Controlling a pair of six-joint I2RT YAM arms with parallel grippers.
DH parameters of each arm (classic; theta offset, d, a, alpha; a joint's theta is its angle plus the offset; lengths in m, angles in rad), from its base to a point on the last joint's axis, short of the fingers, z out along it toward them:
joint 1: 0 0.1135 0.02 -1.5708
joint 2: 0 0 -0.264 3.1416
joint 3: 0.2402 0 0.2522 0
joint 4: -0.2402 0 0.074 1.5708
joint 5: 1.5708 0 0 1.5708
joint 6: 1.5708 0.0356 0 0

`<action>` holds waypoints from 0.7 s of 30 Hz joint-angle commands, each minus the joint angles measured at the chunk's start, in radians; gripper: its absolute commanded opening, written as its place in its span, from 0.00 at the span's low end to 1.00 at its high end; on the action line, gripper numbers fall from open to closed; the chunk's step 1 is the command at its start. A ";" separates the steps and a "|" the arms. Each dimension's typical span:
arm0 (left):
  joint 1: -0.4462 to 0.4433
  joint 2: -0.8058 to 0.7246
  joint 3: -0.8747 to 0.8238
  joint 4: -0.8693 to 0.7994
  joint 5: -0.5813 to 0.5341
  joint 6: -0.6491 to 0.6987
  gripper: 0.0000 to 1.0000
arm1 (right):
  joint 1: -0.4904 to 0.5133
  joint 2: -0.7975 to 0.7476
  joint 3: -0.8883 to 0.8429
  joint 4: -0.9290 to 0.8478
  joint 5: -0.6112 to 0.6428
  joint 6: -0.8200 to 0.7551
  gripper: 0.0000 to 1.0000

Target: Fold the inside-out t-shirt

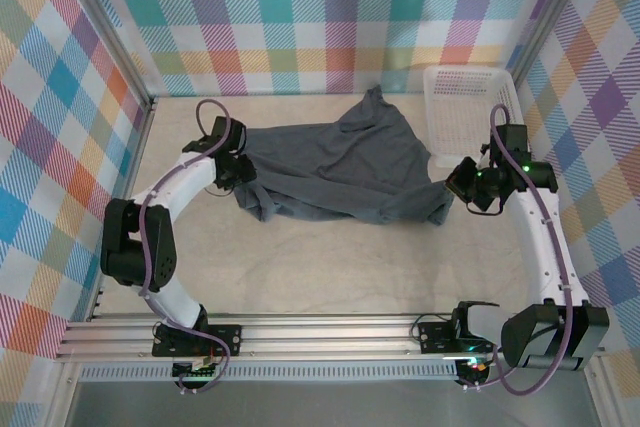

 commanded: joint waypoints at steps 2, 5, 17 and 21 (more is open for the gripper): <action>0.013 0.030 -0.043 0.106 0.122 -0.124 0.41 | -0.002 -0.005 0.004 0.022 -0.035 0.000 0.00; 0.015 0.069 -0.035 0.149 0.154 -0.145 0.43 | -0.003 -0.010 0.021 0.005 -0.010 -0.016 0.00; 0.064 0.151 -0.033 0.159 0.120 -0.147 0.28 | -0.002 -0.028 0.016 -0.001 -0.010 -0.012 0.00; 0.077 0.148 -0.021 0.148 0.104 -0.127 0.20 | -0.002 -0.015 0.039 -0.004 -0.013 -0.014 0.00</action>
